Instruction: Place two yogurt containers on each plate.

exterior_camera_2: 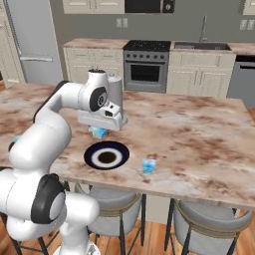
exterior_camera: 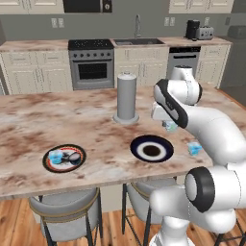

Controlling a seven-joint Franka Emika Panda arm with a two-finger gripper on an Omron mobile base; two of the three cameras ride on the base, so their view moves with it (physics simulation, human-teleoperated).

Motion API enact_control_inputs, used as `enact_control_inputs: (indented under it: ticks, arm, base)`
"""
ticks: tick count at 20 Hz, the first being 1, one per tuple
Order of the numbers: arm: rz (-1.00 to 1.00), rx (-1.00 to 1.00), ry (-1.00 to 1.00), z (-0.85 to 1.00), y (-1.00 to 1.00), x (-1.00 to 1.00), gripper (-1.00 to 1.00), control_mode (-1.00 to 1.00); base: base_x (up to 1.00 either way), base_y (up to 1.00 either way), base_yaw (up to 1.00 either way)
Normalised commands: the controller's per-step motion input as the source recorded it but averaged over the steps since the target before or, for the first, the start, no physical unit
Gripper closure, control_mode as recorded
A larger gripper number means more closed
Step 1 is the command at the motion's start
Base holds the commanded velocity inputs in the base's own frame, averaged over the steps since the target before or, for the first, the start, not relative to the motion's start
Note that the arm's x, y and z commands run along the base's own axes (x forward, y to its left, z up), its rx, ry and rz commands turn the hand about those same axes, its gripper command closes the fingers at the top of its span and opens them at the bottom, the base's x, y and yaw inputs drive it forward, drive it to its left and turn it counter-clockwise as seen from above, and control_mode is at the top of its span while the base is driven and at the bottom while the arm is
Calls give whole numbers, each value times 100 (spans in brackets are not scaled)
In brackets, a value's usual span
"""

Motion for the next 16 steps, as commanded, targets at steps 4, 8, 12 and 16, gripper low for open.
enact_control_inputs:
  ticks: [4, 8, 12, 16]
  arm:
    - [0, 0, 0, -14, 0, 41, 100, -100]
    - [1, 0, 0, -32, 0, 53, 100, -100]
    - [1, 0, 1, -40, 0, 48, 100, -100]
    - [1, 0, 0, -51, 0, 43, 100, -100]
  base:
    - [0, 0, 0]
    - [0, 0, 0]
    - [0, 0, 0]
    - [0, 0, 0]
